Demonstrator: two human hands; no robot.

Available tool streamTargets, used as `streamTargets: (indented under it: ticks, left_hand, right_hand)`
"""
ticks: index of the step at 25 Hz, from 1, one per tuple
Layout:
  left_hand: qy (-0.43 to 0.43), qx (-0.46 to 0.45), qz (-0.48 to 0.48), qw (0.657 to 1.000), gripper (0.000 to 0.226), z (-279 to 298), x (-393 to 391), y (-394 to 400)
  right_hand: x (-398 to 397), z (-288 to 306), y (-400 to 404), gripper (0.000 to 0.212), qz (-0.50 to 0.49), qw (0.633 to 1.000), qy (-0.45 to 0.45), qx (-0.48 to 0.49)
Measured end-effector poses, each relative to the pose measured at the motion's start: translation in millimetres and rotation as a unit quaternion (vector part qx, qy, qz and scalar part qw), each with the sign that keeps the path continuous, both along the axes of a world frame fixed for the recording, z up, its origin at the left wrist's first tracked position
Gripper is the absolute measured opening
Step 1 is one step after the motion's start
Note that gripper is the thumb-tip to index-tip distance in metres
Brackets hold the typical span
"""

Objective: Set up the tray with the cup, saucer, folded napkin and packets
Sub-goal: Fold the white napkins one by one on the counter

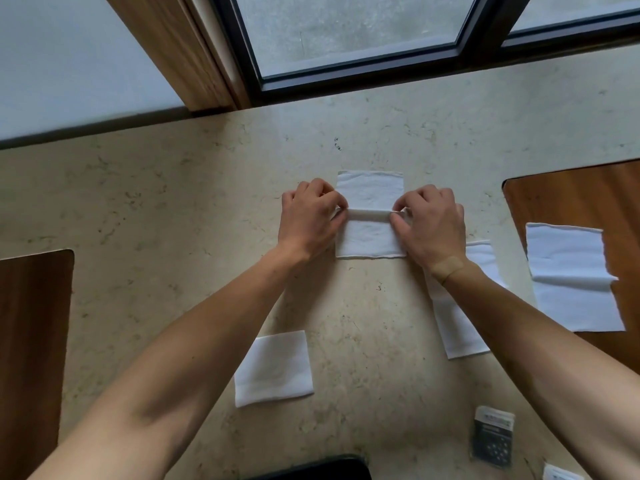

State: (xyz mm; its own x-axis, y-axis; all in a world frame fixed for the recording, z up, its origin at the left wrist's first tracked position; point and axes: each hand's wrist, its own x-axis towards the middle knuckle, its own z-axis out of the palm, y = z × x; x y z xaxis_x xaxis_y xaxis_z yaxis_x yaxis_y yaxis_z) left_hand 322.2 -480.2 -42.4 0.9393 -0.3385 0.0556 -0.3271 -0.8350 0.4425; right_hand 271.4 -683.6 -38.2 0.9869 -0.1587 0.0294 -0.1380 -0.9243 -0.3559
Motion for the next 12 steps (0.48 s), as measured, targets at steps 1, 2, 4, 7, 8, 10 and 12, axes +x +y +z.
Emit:
streamTargets:
  ticks: [1, 2, 4, 7, 8, 10, 12]
  left_hand:
    - [-0.001, -0.006, 0.002, 1.000, 0.009, 0.9, -0.5, 0.1]
    - [-0.002, -0.014, 0.002, 1.000, 0.008, 2.5, -2.1, 0.6]
    - [0.002, -0.039, -0.002, 0.999, 0.008, 9.4, -7.1, 3.0]
    - [0.028, -0.089, -0.001, 0.996, 0.009, 25.3, -18.6, 9.8]
    - [0.035, -0.106, 0.003, 0.994, 0.009, 32.3, -25.3, 12.3]
    - [0.047, -0.140, 0.012, 0.989, 0.008, 44.5, -40.1, 17.4]
    - [0.053, -0.160, 0.021, 0.985, 0.008, 55.9, -57.5, 24.2]
  right_hand:
    - [-0.3, 0.2, 1.1, 0.010, -0.005, 1.000, 0.001, 0.009]
    - [-1.0, 1.3, 1.9, 0.009, -0.009, 1.000, 0.000, 0.022]
    - [-3.6, 6.4, 4.2, 0.008, -0.013, 0.998, -0.008, 0.056]
    - [-12.1, 19.6, 10.8, 0.010, -0.014, 0.990, -0.007, 0.142]
    - [-18.2, 26.1, 14.7, 0.010, -0.012, 0.984, -0.001, 0.178]
    - [-32.5, 39.9, 22.9, 0.012, -0.003, 0.973, 0.007, 0.232]
    - [-49.5, 51.6, 31.6, 0.016, 0.014, 0.967, 0.009, 0.255]
